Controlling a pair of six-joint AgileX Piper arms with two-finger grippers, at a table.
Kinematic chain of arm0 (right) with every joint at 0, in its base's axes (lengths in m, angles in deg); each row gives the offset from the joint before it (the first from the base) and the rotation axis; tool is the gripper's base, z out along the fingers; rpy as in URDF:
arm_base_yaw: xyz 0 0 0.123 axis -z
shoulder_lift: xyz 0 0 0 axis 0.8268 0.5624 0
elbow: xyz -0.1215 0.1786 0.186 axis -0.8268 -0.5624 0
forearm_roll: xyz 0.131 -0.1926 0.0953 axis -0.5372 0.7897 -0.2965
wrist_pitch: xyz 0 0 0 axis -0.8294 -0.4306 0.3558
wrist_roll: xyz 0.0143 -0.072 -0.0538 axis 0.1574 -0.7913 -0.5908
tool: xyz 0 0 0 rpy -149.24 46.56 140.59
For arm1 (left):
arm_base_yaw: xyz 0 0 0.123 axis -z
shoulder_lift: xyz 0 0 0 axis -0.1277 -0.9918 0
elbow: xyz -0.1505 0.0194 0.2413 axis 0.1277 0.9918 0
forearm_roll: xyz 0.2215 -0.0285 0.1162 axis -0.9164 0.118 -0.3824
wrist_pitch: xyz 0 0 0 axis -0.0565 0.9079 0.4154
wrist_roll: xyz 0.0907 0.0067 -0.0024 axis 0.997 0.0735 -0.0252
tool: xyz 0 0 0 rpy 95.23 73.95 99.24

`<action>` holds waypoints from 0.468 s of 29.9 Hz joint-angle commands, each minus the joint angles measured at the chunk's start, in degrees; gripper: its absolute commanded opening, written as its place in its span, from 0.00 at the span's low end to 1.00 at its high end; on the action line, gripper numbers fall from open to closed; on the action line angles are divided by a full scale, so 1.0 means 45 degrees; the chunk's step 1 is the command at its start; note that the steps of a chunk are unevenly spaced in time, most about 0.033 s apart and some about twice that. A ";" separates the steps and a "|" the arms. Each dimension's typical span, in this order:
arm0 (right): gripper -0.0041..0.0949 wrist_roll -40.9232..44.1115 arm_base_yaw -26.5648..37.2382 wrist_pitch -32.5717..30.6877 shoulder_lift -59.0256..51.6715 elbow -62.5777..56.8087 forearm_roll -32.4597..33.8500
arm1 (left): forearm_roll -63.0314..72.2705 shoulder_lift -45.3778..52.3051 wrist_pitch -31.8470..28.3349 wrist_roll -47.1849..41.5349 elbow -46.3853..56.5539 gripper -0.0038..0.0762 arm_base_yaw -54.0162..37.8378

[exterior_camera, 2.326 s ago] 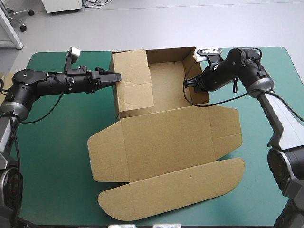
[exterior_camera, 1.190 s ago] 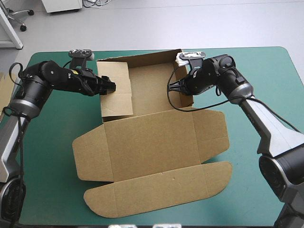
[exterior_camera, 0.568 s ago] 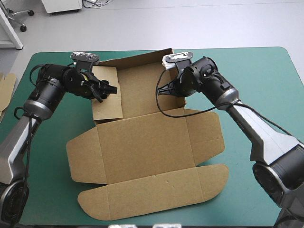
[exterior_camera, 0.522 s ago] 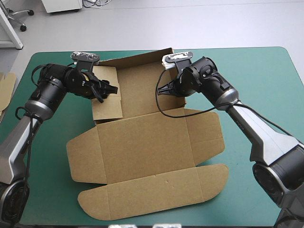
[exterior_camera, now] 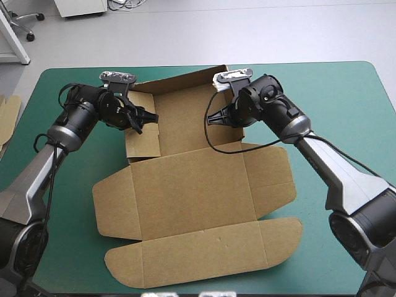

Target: Fold the box

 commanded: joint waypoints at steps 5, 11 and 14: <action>0.03 -0.0513 -0.0111 0.1057 -0.0910 0.0518 -0.1400 | 0.1088 0.0165 -0.1030 0.0003 -0.0392 0.47 0.0176; 0.03 -0.0634 -0.0111 0.1065 -0.1089 0.0789 -0.1627 | 0.1943 0.0446 -0.1692 0.0076 -0.0392 0.47 0.0176; 0.03 -0.0634 -0.0111 0.1067 -0.1107 0.1222 -0.1627 | 0.1355 0.0470 -0.1515 0.0135 -0.0392 0.47 0.0176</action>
